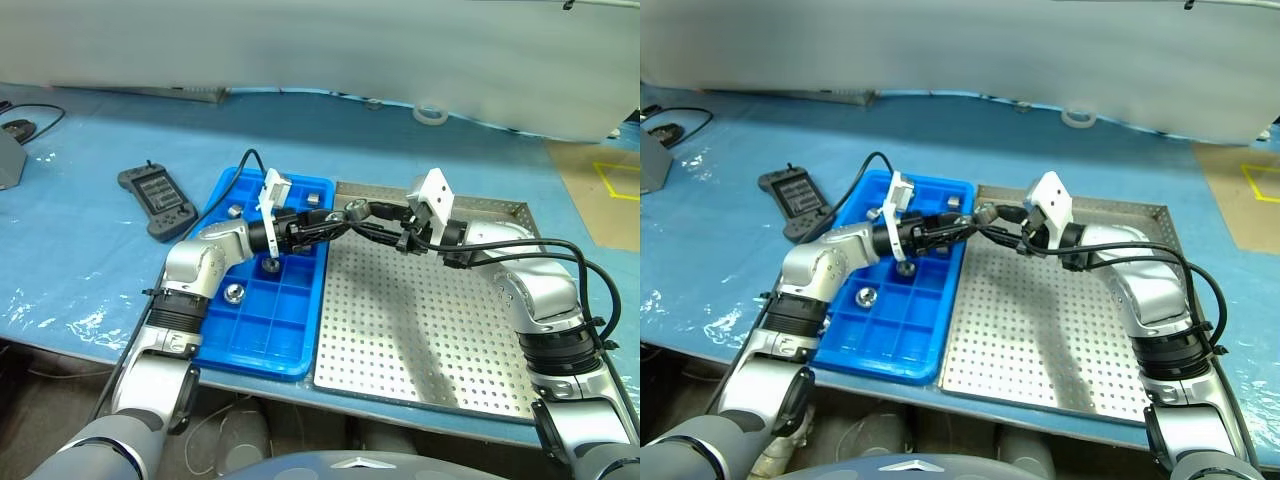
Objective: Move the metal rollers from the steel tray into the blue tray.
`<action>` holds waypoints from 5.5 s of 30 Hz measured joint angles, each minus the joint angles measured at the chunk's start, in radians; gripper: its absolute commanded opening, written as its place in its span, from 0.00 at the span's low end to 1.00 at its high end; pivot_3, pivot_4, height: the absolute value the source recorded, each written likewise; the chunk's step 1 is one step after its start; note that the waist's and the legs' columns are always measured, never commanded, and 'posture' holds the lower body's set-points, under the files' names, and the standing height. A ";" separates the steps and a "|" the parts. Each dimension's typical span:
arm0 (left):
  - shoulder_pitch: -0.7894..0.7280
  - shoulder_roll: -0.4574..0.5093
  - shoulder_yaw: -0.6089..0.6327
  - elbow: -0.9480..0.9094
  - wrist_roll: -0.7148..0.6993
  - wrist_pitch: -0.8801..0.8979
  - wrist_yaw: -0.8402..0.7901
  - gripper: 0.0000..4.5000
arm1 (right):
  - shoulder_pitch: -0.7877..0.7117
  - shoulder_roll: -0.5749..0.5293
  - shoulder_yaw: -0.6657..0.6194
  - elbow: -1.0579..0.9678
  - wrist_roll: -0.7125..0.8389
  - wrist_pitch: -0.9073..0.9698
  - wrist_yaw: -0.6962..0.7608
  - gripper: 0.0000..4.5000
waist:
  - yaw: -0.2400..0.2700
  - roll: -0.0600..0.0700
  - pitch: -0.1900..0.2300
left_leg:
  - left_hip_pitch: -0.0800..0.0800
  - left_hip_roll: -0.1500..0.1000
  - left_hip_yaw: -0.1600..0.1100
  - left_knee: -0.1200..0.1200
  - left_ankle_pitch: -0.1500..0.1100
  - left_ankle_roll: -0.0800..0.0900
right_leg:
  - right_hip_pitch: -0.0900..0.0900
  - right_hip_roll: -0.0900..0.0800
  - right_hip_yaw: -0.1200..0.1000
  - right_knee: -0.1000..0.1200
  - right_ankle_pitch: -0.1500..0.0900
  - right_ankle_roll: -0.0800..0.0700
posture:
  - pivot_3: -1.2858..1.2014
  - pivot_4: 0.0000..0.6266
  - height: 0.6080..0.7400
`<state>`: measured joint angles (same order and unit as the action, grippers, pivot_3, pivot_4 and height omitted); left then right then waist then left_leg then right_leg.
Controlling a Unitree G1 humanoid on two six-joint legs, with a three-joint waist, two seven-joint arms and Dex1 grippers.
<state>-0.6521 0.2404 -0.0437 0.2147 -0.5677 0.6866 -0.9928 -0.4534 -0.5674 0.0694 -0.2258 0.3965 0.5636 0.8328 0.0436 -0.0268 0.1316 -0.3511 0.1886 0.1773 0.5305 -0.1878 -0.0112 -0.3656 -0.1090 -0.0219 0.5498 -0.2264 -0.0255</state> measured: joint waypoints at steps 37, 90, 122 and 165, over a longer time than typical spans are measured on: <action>-0.012 0.003 0.010 0.010 0.003 -0.002 0.005 0.37 | -0.001 0.006 0.000 0.001 -0.005 -0.003 -0.008 0.35 | 0.000 0.000 0.000 | 0.000 0.000 0.000 0.000 0.000 0.000 | 0.000 0.000 0.000 0.000 0.000 0.000 | 0.48 0.24 1.00; 0.334 0.482 -0.063 -0.302 0.087 -0.125 -0.242 0.37 | 0.046 -0.047 0.027 0.018 -0.022 -0.049 0.036 0.35 | 0.018 -0.001 0.001 | 0.002 0.001 0.000 -0.002 0.001 -0.008 | -0.001 0.002 0.000 0.001 0.000 0.000 | 0.49 0.24 1.00; 0.572 0.565 -0.055 -0.361 0.087 -0.255 -0.308 0.87 | 0.095 -0.063 0.025 -0.012 -0.031 -0.027 0.050 0.35 | 0.000 0.001 -0.001 | 0.009 0.002 0.001 -0.003 -0.001 -0.006 | 0.002 0.002 0.001 0.004 0.000 0.000 | 0.50 0.24 1.00; 0.530 0.458 0.216 -0.597 -0.161 -0.035 0.129 0.88 | -0.025 0.169 0.315 0.235 -0.021 0.017 0.244 0.55 | 0.084 -0.004 -0.004 | 0.002 0.001 -0.003 -0.004 0.001 -0.016 | -0.003 0.002 -0.003 0.004 0.002 -0.001 | 0.60 0.24 1.00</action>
<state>-0.1217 0.6985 0.1721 -0.3818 -0.7290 0.6520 -0.8638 -0.4785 -0.3987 0.3845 0.0090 0.3756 0.5807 1.0764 0.1276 -0.0307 0.1271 -0.3490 0.1899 0.1742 0.5266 -0.1873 -0.0270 -0.3686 -0.1074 -0.0252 0.5539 -0.2249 -0.0268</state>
